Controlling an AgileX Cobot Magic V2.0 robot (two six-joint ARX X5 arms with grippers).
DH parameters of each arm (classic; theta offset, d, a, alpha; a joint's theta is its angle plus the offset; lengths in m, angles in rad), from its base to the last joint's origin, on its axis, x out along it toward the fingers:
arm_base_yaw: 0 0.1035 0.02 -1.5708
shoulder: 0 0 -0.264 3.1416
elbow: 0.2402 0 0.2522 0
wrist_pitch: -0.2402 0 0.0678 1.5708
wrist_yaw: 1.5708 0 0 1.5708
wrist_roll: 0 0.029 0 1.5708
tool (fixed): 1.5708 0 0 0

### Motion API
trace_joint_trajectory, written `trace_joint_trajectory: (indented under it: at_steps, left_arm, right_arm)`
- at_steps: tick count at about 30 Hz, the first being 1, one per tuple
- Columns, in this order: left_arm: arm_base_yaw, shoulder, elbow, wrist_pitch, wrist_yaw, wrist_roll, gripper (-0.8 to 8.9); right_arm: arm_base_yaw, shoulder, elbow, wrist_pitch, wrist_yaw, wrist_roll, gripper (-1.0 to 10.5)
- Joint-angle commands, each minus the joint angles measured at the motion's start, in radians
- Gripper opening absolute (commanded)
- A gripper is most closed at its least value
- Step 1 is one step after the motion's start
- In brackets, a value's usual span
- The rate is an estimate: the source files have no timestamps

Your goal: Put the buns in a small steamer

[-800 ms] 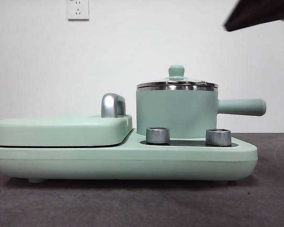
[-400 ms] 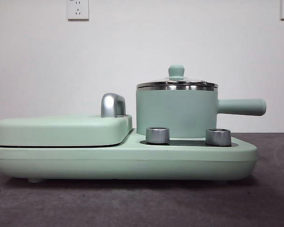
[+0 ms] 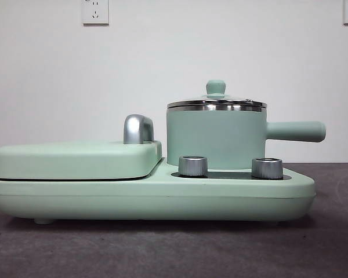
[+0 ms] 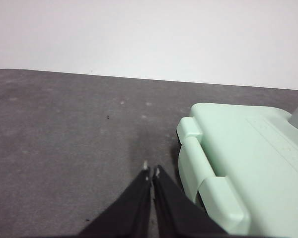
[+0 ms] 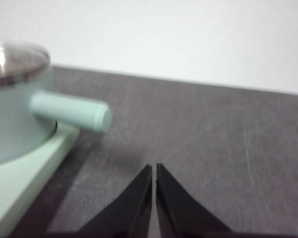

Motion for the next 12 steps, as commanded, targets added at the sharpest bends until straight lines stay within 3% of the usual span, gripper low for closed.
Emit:
trace_joint_trajectory:
  at_steps: [1, 12]
  left_arm:
    - [-0.003, 0.000, -0.019, 0.011, 0.002, -0.003, 0.12]
    - [-0.003, 0.000, -0.019, 0.011, 0.002, -0.003, 0.12]
  right_arm:
    - [-0.002, 0.004, -0.004, 0.006, 0.000, 0.032, 0.1]
    - [0.001, 0.004, -0.004, 0.006, 0.003, 0.036, 0.1]
